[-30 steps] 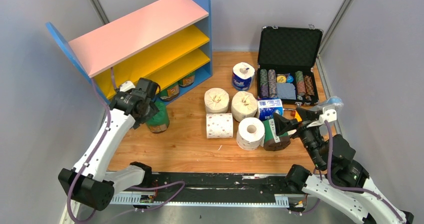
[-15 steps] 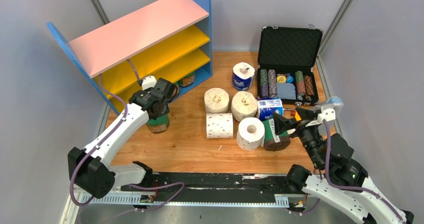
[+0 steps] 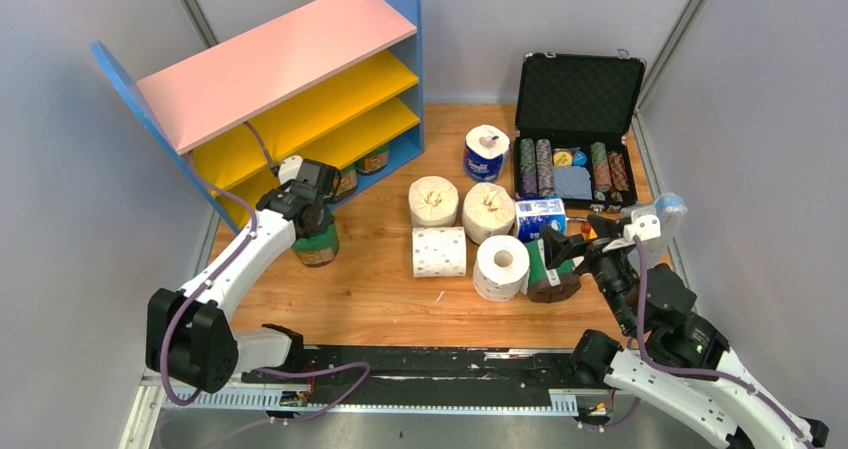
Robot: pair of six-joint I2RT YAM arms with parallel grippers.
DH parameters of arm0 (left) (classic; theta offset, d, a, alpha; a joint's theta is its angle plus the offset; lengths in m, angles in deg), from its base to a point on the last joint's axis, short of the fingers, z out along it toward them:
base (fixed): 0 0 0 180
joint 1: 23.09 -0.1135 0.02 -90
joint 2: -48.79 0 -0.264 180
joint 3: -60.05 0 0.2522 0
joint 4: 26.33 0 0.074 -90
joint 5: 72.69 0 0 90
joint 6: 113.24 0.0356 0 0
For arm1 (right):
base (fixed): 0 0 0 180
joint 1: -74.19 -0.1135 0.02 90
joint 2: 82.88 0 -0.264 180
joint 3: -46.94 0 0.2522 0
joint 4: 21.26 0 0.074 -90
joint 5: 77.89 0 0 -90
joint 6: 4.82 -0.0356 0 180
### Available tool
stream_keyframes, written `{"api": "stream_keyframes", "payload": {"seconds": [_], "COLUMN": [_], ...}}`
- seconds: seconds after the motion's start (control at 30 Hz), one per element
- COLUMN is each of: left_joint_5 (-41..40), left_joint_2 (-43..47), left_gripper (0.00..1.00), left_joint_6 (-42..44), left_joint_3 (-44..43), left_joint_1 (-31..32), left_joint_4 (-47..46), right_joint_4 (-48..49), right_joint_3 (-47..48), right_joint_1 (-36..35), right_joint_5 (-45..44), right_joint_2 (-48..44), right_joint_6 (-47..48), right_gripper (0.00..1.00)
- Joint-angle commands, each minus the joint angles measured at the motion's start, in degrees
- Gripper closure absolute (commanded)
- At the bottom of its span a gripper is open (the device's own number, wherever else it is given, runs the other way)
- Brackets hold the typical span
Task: Place and organize the paper towels onto the shelf
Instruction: Pick up the paper towel from the center of the board.
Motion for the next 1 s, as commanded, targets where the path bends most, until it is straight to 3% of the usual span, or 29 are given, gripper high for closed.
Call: {"api": "stream_keyframes", "payload": {"seconds": [0.0, 0.17, 0.37, 0.5, 0.97], "left_joint_5": [3.16, 3.52, 5.06, 6.86, 0.44], "left_joint_2": [-0.07, 2.26, 4.94, 5.81, 3.16], "left_gripper": [0.58, 0.56, 0.39, 0.32, 0.28], "left_joint_6": [1.33, 3.93, 8.04, 10.18, 15.69], "left_joint_3": [1.82, 1.46, -3.77, -6.17, -9.62], "left_joint_1": [-3.54, -4.45, -4.4, -3.45, 6.17], "left_joint_4": [-8.09, -9.79, -3.59, 0.6, 5.59], "right_joint_4": [1.88, 1.99, 2.01, 2.08, 2.13], "right_joint_3": [-0.11, -0.04, -0.04, -0.05, 0.05], "right_joint_1": [0.17, 0.17, 0.19, 0.16, 0.17], "right_joint_5": [-1.12, -1.01, -0.8, -1.05, -1.68], "right_joint_2": [0.57, 0.81, 0.83, 0.8, 1.95], "right_joint_6": [0.73, 0.73, 0.89, 1.08, 1.19], "right_gripper": [0.0, 0.0, 0.0, 0.0, 0.0]}}
